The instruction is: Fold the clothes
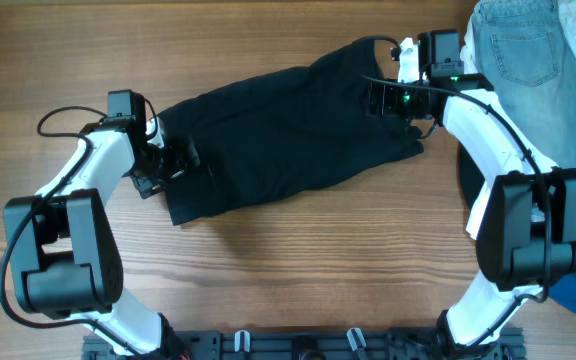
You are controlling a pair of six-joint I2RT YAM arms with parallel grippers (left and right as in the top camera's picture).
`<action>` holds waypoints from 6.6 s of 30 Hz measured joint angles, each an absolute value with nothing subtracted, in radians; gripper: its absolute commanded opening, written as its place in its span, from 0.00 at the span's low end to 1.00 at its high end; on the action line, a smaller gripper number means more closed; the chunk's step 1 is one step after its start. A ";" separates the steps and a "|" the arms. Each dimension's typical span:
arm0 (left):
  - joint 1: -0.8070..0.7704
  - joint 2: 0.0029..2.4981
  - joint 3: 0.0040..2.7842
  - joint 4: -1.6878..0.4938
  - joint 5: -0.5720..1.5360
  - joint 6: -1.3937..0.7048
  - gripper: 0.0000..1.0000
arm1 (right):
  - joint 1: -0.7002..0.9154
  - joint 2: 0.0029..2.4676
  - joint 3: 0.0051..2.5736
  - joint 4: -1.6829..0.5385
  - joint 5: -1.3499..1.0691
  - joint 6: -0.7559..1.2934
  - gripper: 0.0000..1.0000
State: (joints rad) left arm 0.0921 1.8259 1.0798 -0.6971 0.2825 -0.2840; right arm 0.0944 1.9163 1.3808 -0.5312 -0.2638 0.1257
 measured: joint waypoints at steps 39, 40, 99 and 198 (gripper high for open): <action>0.024 1.946 1.166 -0.594 0.028 -0.392 0.04 | 0.094 1.916 1.381 -0.575 -0.252 0.126 0.86; 0.027 1.946 1.168 -0.602 0.032 -0.393 0.04 | 0.094 1.916 1.381 -0.583 -0.252 0.125 0.85; -0.367 1.818 1.263 -0.216 0.207 -0.610 0.04 | 0.186 1.911 1.378 -0.353 -0.534 0.300 0.04; 0.015 2.269 1.890 -0.652 -0.315 -0.216 0.04 | 0.012 1.734 1.384 -0.566 -0.451 0.260 0.29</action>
